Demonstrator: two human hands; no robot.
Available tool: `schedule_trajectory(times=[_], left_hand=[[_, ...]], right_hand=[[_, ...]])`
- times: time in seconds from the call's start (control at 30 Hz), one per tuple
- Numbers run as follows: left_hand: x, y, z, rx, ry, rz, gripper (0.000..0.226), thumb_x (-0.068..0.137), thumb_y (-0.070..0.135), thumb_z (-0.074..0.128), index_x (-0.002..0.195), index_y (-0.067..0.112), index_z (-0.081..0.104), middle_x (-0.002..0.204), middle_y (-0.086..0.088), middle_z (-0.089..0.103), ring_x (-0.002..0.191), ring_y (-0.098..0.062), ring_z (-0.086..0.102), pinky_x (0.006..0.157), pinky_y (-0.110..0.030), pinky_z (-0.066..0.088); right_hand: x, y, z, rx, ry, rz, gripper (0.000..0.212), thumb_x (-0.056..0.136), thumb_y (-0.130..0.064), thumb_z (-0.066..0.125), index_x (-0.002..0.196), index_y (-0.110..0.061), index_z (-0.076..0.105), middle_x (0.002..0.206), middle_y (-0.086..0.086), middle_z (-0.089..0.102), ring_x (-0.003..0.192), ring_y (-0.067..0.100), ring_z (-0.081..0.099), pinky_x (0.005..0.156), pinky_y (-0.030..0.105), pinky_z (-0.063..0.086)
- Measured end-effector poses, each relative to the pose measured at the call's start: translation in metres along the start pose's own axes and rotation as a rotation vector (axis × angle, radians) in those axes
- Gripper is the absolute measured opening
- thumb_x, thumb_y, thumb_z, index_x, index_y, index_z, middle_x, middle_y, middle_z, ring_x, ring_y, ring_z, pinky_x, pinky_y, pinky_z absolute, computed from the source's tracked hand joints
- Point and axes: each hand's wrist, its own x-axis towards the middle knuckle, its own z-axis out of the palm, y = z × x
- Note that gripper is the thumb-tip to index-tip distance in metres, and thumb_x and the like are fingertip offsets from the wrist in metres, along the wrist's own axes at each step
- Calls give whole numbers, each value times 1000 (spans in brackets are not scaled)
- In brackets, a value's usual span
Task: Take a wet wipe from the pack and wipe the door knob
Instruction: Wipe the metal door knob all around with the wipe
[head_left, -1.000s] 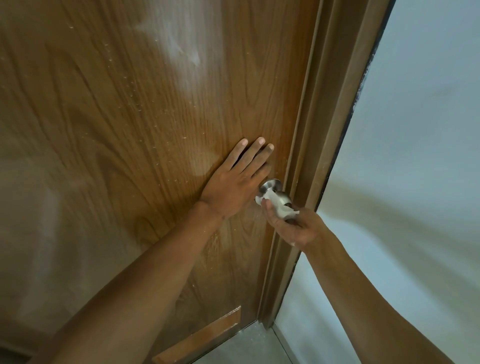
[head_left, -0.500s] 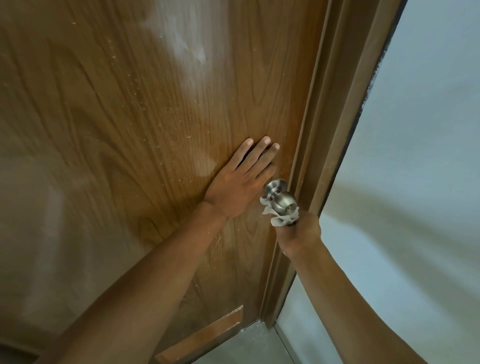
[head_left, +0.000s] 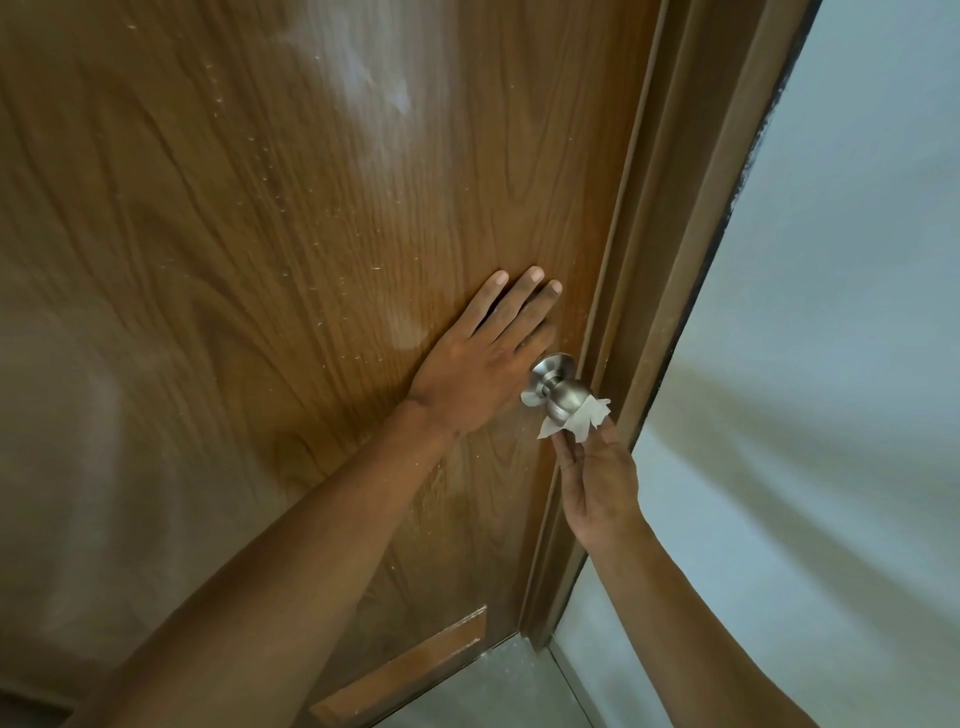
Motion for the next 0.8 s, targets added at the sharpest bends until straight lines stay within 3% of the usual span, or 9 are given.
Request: schedule_trajectory(times=[0.1, 0.2, 0.33, 0.5, 0.63, 0.8], left_hand=[[0, 0, -1, -2, -5, 1, 30, 98, 25, 42, 124, 16, 54, 158, -11, 29, 147, -32, 22, 120, -50, 3], [1, 1, 0, -3, 8, -4, 29, 99, 25, 41, 123, 16, 55, 157, -10, 30, 147, -31, 23, 120, -50, 4], [1, 1, 0, -9, 8, -9, 29, 98, 24, 42, 123, 17, 55, 157, -10, 30, 147, -31, 22, 120, -50, 5], [2, 1, -2, -25, -8, -9, 29, 98, 23, 40, 122, 16, 54, 158, -10, 29, 148, -31, 21, 120, -50, 3], [1, 1, -1, -23, -5, -7, 29, 98, 23, 40, 122, 16, 54, 158, -10, 29, 148, -32, 21, 120, -49, 3], [1, 1, -1, -21, -2, -2, 30, 98, 24, 39, 123, 16, 55, 158, -10, 30, 147, -31, 22, 120, -49, 4]], right_hand=[[3, 4, -3, -36, 26, -8, 19, 94, -19, 58, 112, -24, 59, 122, 6, 61, 113, 20, 63, 104, 36, 47], [3, 4, -6, 96, 43, 42, 27, 93, -16, 59, 121, -16, 56, 117, 8, 65, 102, 16, 68, 96, 33, 52], [1, 5, -6, 148, 73, 55, 19, 92, -12, 61, 110, -14, 59, 107, 8, 67, 85, 13, 73, 89, 32, 55], [4, 6, -2, 196, 66, 31, 38, 91, -14, 62, 128, -11, 54, 116, 11, 67, 92, 17, 73, 82, 30, 57], [-1, 10, -1, 233, 25, 72, 33, 90, -13, 64, 122, -10, 58, 116, 12, 69, 98, 17, 72, 86, 30, 55], [-1, 8, 1, 313, 57, 126, 27, 91, -11, 61, 117, -7, 58, 108, 14, 70, 85, 18, 74, 86, 33, 55]])
